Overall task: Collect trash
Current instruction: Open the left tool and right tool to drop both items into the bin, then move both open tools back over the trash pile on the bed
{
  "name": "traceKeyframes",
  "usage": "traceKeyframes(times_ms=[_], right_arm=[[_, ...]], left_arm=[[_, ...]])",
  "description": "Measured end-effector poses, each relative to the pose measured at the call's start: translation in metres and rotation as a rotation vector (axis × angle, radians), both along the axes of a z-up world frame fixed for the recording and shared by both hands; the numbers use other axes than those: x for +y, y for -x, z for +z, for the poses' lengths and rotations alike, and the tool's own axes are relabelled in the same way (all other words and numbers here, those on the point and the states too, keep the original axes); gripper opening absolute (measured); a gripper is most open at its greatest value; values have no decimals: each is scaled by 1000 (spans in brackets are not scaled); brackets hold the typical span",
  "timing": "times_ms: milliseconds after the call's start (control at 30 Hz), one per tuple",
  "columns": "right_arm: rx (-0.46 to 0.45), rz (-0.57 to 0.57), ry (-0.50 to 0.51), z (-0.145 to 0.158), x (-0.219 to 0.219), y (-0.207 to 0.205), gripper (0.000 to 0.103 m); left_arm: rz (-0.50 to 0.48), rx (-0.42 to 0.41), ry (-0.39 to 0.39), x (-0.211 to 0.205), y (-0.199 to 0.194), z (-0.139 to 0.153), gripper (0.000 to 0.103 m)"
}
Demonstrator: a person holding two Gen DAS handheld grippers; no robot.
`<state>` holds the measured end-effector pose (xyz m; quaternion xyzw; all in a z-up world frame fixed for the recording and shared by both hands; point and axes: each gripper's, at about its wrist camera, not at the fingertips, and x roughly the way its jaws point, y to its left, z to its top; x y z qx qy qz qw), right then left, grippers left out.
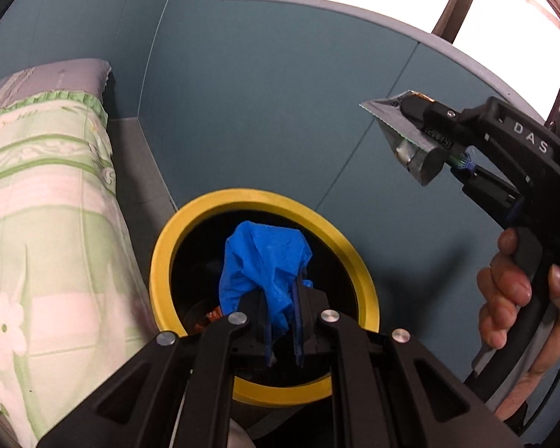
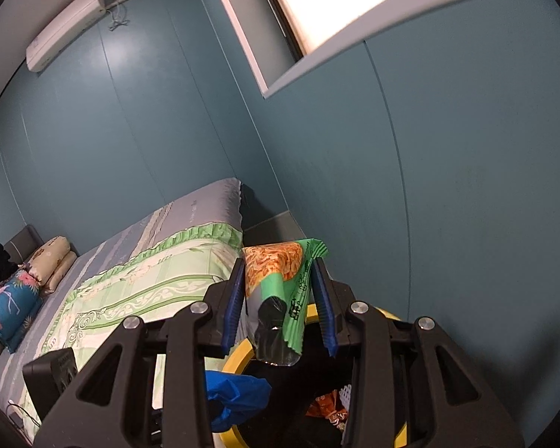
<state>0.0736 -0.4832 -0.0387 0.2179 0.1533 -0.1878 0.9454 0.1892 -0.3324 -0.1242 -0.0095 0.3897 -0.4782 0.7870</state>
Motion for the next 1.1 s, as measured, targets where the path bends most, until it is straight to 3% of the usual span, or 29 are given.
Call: traceKeyframes(times_ms=[300, 367, 467, 633, 867, 1100], right_arm=[[18, -21, -51, -9, -8, -9, 43], [15, -32, -59, -10, -10, -7, 47], [13, -44, -74, -12, -14, -7, 51], [11, -52, -92, -14, -19, -10, 56], [-19, -59, -85, -11, -14, -4, 56], [-55, -40, -58, -4, 4, 2, 56]], left_arm=[[-3, 14, 10, -2, -2, -3, 10], [-1, 14, 15, -2, -3, -6, 20], [16, 12, 25, 2, -4, -5, 43], [35, 12, 51, 11, -5, -1, 51], [81, -22, 76, 34, -8, 13, 52], [179, -129, 83, 72, -9, 42, 57]])
